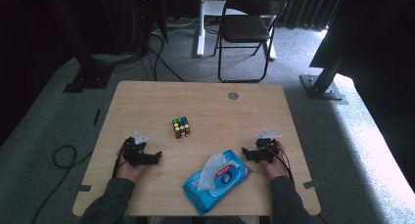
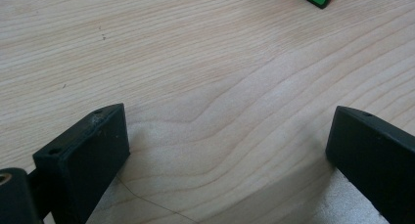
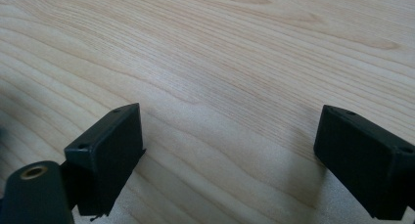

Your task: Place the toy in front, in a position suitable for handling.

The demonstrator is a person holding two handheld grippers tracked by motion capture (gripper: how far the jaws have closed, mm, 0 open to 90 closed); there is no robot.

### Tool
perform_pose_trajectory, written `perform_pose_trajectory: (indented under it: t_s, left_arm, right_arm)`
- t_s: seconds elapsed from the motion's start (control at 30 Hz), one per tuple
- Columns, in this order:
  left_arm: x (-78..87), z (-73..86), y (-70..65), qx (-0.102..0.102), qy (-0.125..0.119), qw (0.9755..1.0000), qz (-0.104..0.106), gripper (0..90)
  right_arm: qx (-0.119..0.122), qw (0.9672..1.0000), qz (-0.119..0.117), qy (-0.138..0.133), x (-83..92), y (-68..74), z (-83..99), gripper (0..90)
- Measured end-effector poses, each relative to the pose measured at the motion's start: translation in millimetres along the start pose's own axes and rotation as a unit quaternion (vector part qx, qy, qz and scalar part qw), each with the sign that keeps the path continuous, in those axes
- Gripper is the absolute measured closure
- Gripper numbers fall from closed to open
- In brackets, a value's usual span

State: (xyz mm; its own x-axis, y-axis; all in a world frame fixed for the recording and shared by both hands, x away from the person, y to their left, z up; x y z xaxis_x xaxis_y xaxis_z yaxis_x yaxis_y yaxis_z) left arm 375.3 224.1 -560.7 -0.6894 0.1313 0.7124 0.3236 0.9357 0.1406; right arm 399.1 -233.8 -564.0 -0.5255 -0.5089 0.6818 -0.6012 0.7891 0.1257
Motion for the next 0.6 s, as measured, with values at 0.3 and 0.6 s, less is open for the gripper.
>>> perform_pose_trajectory:
  t_s: [0.3, 0.6]
  left_arm:
    - [-0.2, -0.3, -0.8, 0.004, 0.000, 1.0000, -0.004, 2.6]
    - [0.0, -0.1, -0.8, 0.005, 0.000, 1.0000, -0.005, 2.8]
  right_arm:
    - [-0.003, 1.0000, 0.002, 0.000, 0.7, 0.7, 0.7, 10.6]
    - [-0.005, 1.0000, 0.004, 0.000, 1.0, 1.3, 1.2, 10.6]
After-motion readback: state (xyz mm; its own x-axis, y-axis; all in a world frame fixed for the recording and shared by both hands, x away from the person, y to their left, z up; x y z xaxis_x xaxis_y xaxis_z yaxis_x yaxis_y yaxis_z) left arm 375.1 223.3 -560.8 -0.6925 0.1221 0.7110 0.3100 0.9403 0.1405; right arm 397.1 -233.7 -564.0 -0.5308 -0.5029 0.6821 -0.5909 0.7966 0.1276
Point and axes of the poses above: each handheld gripper's, and its own axes: x roughly backward along the jaws, z roughly out of its underside, y roughly to its left, the point moved 2 cm from there along -x, roughly forward along the jaws, and after that the axes turned 10 degrees about -z, right-handed, at the moved point
